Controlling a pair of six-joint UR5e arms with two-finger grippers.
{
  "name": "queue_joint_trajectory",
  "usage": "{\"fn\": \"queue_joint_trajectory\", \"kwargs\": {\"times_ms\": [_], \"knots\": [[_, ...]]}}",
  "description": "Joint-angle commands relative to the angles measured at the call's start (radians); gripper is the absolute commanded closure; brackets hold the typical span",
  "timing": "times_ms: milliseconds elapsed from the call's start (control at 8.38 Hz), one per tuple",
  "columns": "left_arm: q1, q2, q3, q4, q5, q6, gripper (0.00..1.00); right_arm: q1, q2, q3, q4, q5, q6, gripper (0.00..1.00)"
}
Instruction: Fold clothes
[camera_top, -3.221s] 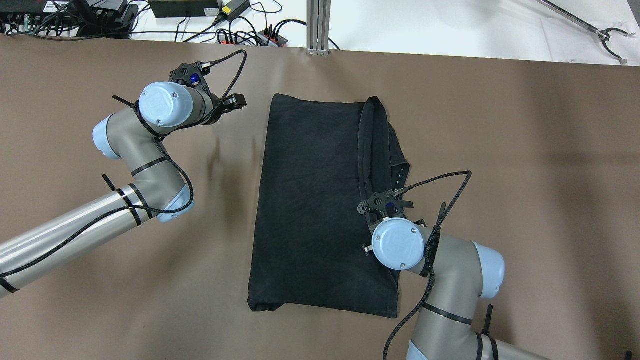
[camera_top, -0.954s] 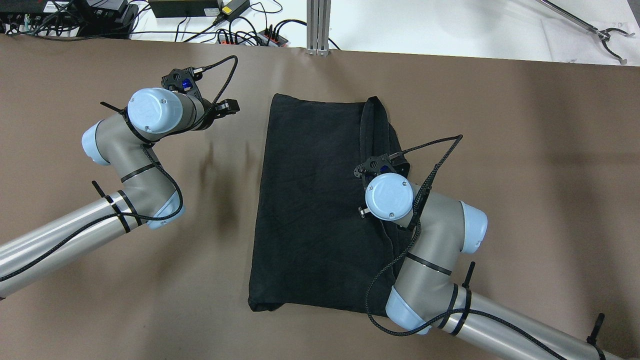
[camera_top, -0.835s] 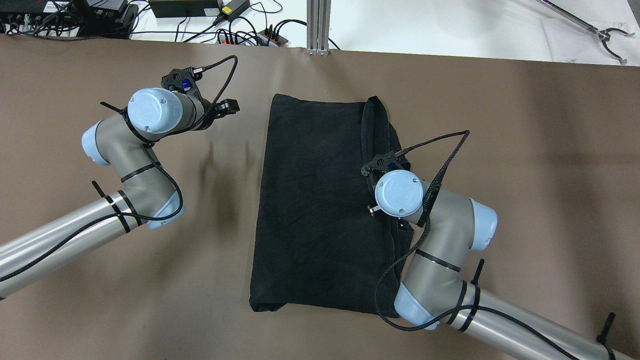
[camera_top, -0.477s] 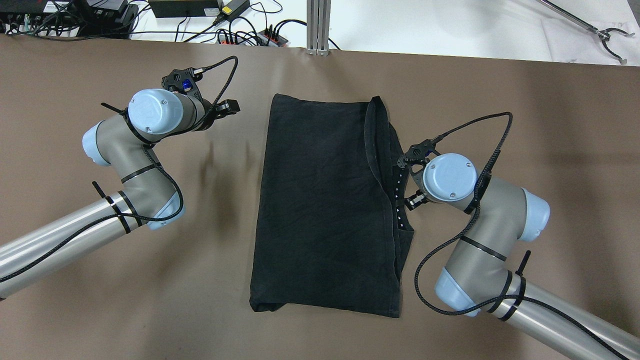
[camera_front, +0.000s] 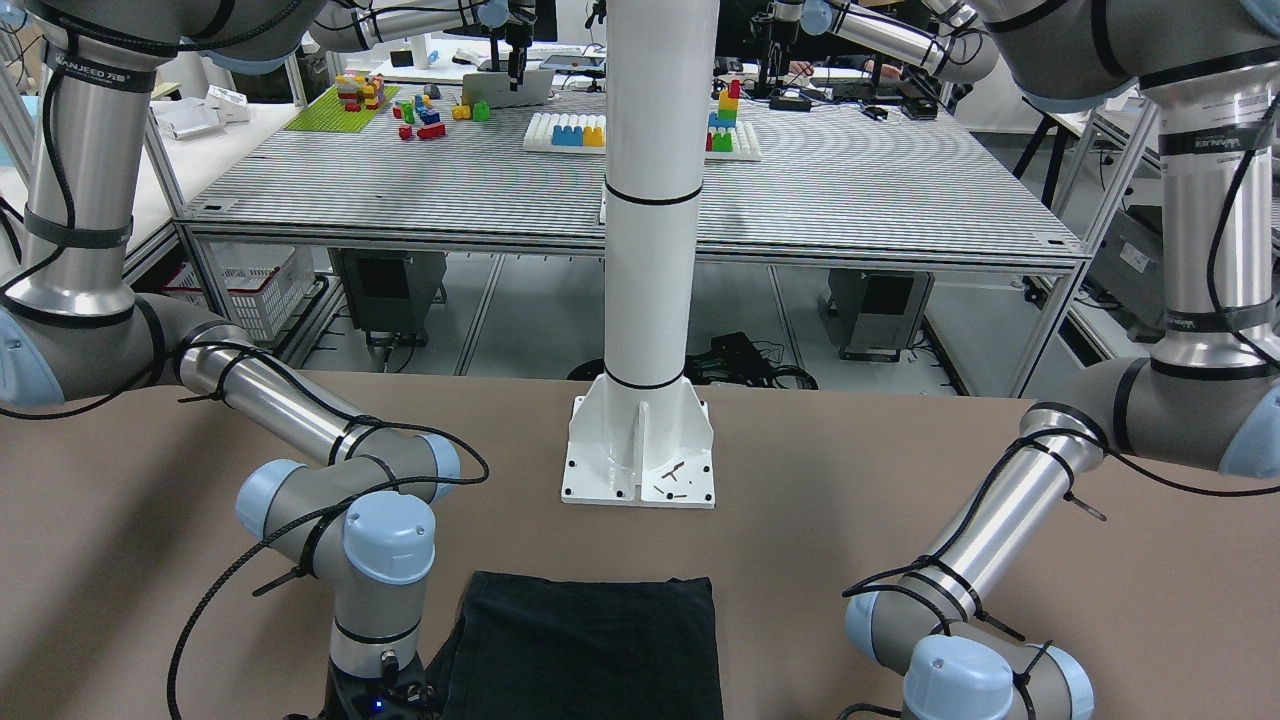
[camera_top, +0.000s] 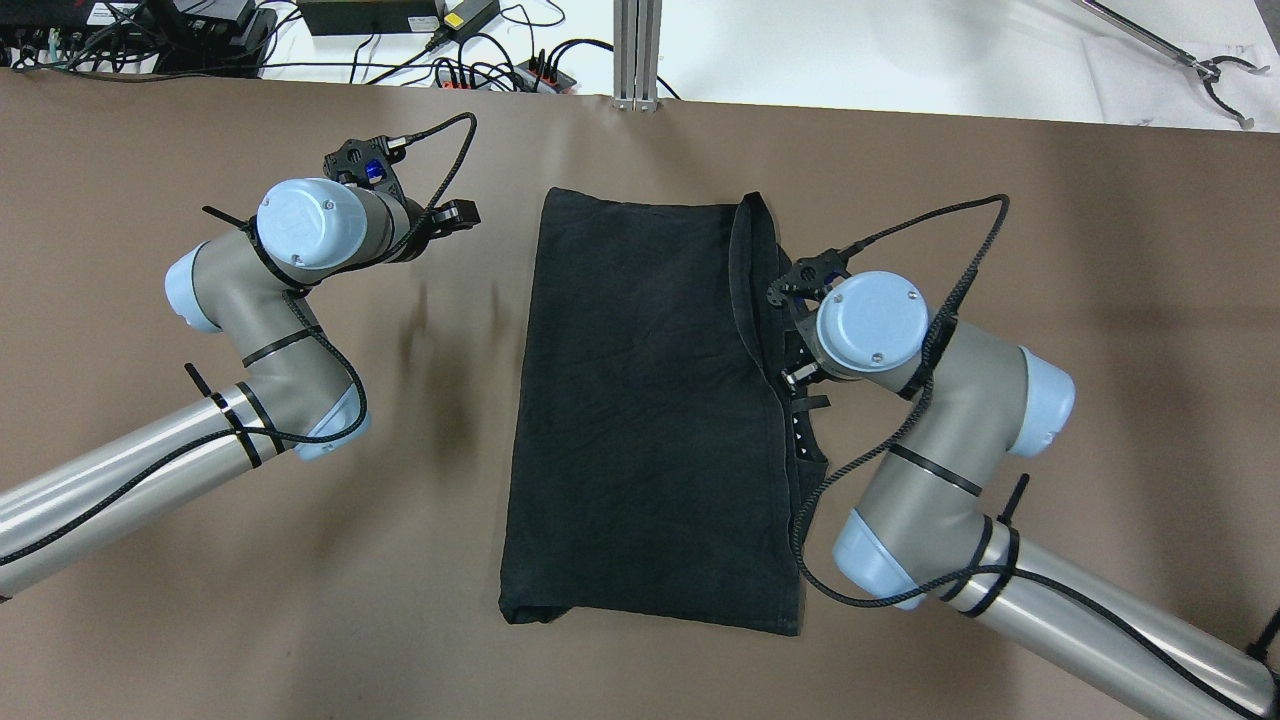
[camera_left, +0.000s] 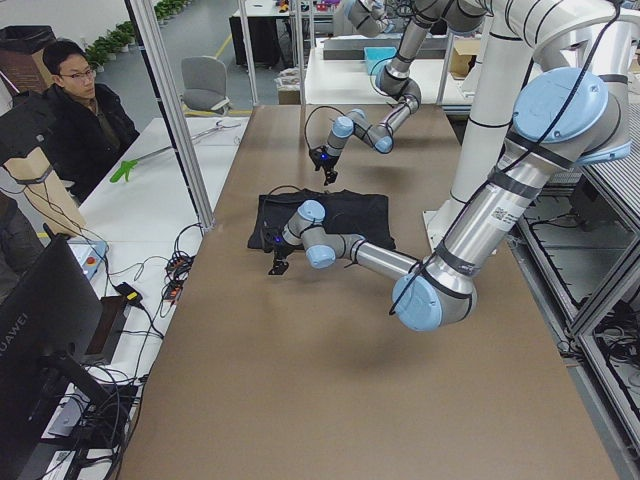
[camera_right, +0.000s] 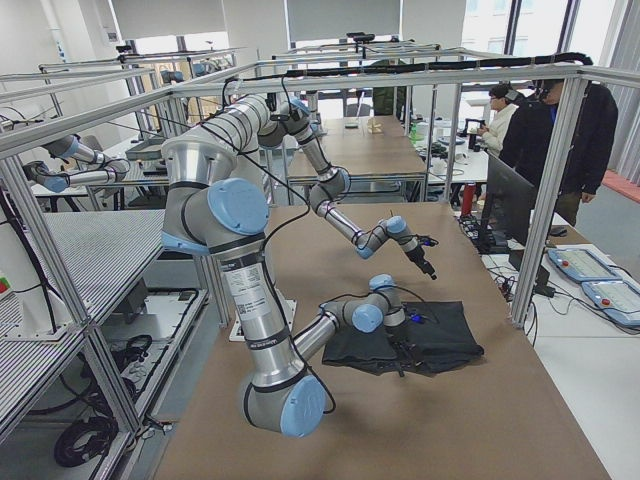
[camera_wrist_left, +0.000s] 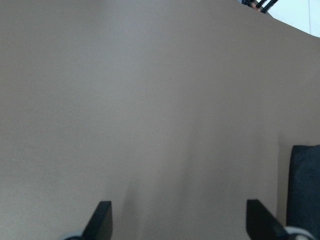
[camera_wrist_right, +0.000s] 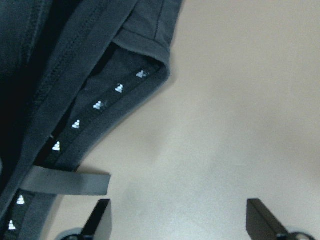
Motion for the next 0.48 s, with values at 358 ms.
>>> {"fn": "queue_joint_trajectory", "kwargs": {"times_ms": [358], "knots": [[0.002, 0.0, -0.015, 0.002, 0.006, -0.023, 0.06, -0.001, 0.295, -0.368, 0.075, -0.004, 0.221, 0.05]]}}
